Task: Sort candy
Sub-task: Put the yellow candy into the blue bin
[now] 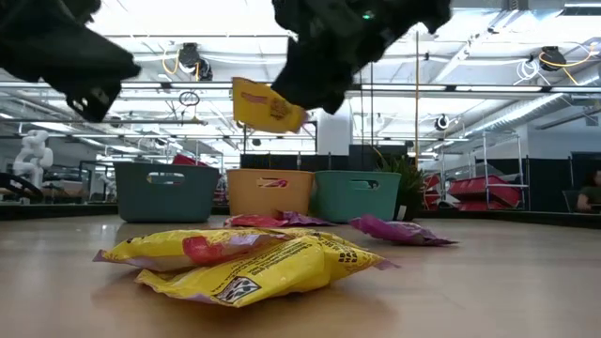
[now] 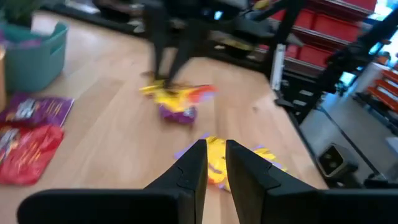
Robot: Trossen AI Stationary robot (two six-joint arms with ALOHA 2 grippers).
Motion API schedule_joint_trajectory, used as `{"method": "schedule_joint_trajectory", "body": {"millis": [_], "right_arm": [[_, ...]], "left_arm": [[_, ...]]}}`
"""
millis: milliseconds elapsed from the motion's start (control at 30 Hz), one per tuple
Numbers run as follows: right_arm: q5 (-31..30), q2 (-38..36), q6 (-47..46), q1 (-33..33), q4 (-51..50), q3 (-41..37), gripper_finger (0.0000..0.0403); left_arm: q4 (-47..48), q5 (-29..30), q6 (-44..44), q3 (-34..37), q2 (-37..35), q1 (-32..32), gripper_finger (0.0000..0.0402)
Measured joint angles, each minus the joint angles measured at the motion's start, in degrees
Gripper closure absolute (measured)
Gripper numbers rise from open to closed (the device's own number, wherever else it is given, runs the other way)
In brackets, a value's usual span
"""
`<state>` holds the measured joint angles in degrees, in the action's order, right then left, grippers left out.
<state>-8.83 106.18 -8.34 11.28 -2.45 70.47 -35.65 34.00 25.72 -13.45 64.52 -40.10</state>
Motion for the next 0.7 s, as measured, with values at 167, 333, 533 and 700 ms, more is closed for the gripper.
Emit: {"method": "schedule_joint_trajectory", "body": {"millis": [167,333,533,700], "right_arm": [[0.15,0.07,2.46,-5.34,-0.29,6.96,0.0402],[0.21,7.83,3.25,-12.07,-4.99,19.0,0.0402],[4.86,20.66,6.11,-19.23,-3.91,36.67,0.0395],[6.0,31.41,6.86,-22.63,-5.1,51.32,0.0384]], "left_arm": [[0.36,-0.02,-2.18,0.0,-1.83,-1.23,0.0333],[0.42,-0.02,-2.17,0.0,-1.87,-1.2,0.0333],[0.91,-0.26,-2.14,0.0,-1.87,-1.2,0.0333],[2.57,-2.78,-2.06,0.0,-1.85,-1.2,0.0333]]}}
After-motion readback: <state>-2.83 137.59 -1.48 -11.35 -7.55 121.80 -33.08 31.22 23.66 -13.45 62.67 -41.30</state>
